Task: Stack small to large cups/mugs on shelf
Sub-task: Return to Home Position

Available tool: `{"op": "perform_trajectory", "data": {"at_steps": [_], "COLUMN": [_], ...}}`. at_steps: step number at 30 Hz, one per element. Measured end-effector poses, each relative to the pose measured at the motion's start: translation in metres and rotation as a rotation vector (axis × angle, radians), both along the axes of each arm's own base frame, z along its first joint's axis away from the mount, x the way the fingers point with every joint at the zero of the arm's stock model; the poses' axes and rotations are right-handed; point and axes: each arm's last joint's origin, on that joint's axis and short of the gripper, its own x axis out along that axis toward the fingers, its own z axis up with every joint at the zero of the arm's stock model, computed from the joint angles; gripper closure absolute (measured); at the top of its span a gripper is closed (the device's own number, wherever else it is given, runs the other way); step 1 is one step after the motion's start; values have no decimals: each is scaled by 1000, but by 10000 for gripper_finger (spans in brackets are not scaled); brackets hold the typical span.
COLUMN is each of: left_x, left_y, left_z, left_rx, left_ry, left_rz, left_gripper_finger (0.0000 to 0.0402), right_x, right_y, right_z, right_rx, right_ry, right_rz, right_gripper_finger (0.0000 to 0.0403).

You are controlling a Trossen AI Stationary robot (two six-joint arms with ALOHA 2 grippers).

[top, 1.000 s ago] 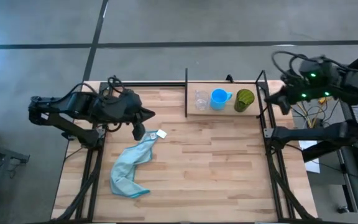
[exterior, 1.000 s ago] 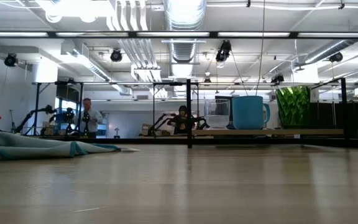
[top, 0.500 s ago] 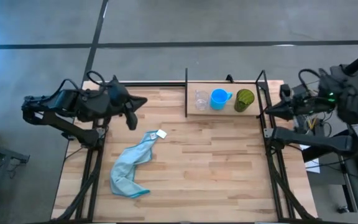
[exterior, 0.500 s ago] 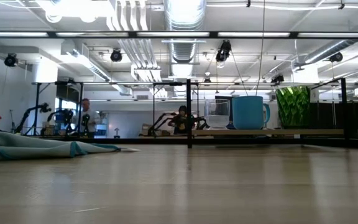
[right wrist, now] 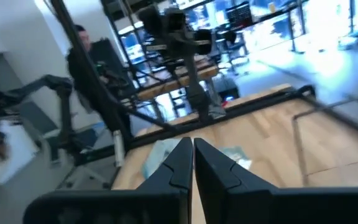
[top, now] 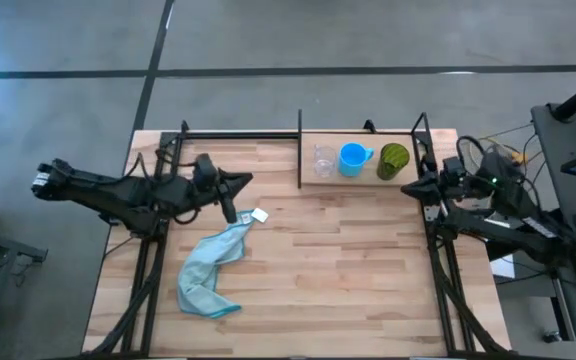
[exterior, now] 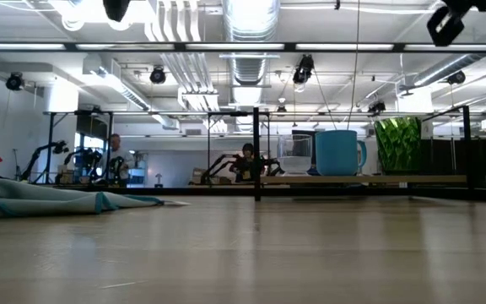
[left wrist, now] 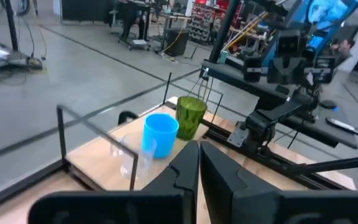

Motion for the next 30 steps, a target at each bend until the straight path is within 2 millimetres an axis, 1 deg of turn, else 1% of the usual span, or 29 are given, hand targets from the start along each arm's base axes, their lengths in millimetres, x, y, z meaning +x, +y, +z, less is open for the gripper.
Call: {"op": "perform_trajectory", "data": {"at_steps": [3, 5, 9, 13, 15, 19, 23, 26, 28, 30], "left_x": [-14, -25, -52, -75, -81, -90, -100, -107, -113, -120], "left_y": [3, 5, 11, 16, 18, 20, 22, 24, 25, 26], "left_z": [-17, -22, -30, -42, -47, -56, -62, -66, -66, -67], "left_rx": [-22, -44, -61, -55, -59, -61, -63, -60, -60, -61], "left_ry": [8, -17, -49, -45, -65, -75, -99, -90, -91, -96], "left_rz": [4, 6, 23, 66, 78, 79, 99, 102, 104, 109], "left_gripper_finger": [401, 401, 401, 401, 401, 401, 401, 401, 401, 401], "right_x": [-3, -7, -17, -15, -13, -9, -7, -5, -1, 2], "right_y": [3, 5, 10, 9, 8, 5, 4, 3, 2, 0], "right_z": [-16, -23, -31, -34, -33, -38, -42, -43, -48, -56], "right_rx": [24, 19, -3, -7, -19, -4, -24, -52, -42, -6], "right_ry": [-5, -19, -81, -63, -62, -33, -75, -150, -170, -152], "right_rz": [44, 48, 48, 60, 59, 40, 36, 38, 40, 42], "right_gripper_finger": [394, 394, 394, 394, 394, 394, 394, 394, 394, 394]}}
